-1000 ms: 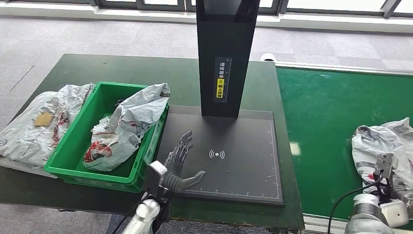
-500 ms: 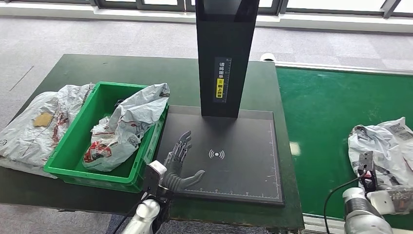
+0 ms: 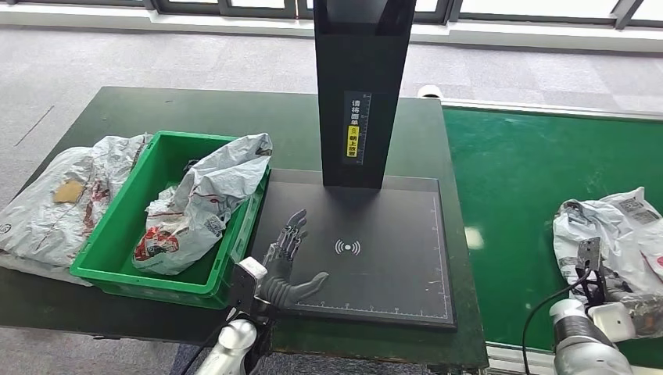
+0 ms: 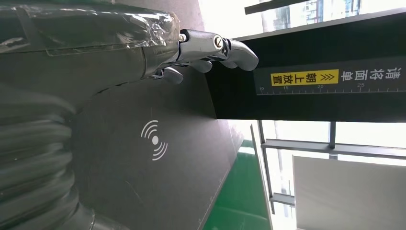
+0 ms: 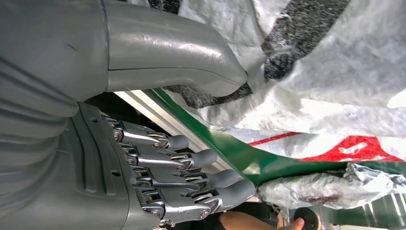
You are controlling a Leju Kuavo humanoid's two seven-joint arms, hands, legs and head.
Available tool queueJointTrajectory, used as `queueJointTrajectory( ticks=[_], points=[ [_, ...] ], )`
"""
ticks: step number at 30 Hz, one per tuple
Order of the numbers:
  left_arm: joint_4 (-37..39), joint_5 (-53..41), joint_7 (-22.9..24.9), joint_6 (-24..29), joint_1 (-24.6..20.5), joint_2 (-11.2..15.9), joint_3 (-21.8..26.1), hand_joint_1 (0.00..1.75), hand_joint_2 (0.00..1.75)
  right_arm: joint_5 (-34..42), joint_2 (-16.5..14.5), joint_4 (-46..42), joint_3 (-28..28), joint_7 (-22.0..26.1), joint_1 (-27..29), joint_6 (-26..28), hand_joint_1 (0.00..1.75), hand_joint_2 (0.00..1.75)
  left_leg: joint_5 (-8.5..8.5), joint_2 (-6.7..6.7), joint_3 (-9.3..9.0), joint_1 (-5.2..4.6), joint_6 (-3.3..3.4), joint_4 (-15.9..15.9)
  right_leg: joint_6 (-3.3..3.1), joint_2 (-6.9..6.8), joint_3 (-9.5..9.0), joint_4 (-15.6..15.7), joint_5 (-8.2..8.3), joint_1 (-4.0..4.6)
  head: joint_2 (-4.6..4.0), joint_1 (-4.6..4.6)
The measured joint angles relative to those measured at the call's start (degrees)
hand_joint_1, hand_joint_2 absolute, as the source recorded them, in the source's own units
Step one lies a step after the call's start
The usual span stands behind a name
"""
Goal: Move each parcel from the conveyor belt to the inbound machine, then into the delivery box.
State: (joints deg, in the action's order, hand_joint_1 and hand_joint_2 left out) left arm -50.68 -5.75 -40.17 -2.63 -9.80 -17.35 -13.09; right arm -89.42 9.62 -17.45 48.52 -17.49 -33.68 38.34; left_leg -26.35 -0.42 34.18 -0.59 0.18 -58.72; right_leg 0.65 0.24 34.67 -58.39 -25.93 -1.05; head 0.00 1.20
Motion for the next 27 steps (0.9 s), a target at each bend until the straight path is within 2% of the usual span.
queueJointTrajectory(
  ticks=[2,10,14,27],
  points=[
    [0.01,-0.09,0.01,0.09,-0.01,0.0,0.0,0.0,1.75,-0.05,0.0,0.02,-0.19,-0.26,-0.31,-1.32,0.0,1.75,0.0,0.0,0.0,0.0,0.0,0.0,0.0,0.0,0.0,0.0,0.0,0.0,0.0,0.0],
    [-0.17,-0.17,0.0,0.44,0.03,0.0,0.0,0.0,1.75,-0.07,-0.11,0.64,-4.56,-3.15,-1.12,-13.33,0.03,1.75,0.0,-0.03,0.01,0.0,0.0,0.0,0.0,-0.01,-0.01,0.0,0.0,0.0,0.0,0.0],
    [-0.2,-0.55,0.0,0.47,0.04,0.0,0.0,0.0,1.75,-0.07,-0.16,0.97,-5.91,-2.79,-1.46,-17.6,1.73,1.75,0.0,-0.03,0.01,0.0,0.0,0.0,0.0,-0.02,-0.01,0.0,0.0,0.0,0.0,0.0],
    [-0.11,-1.29,0.0,0.64,0.03,0.0,0.0,0.0,1.75,0.43,-0.13,1.05,-6.11,0.94,-2.15,-27.56,1.75,1.75,0.0,0.08,-0.05,0.01,0.0,0.0,0.04,0.09,-0.01,0.0,0.05,0.01,0.0,0.0]
  ],
)
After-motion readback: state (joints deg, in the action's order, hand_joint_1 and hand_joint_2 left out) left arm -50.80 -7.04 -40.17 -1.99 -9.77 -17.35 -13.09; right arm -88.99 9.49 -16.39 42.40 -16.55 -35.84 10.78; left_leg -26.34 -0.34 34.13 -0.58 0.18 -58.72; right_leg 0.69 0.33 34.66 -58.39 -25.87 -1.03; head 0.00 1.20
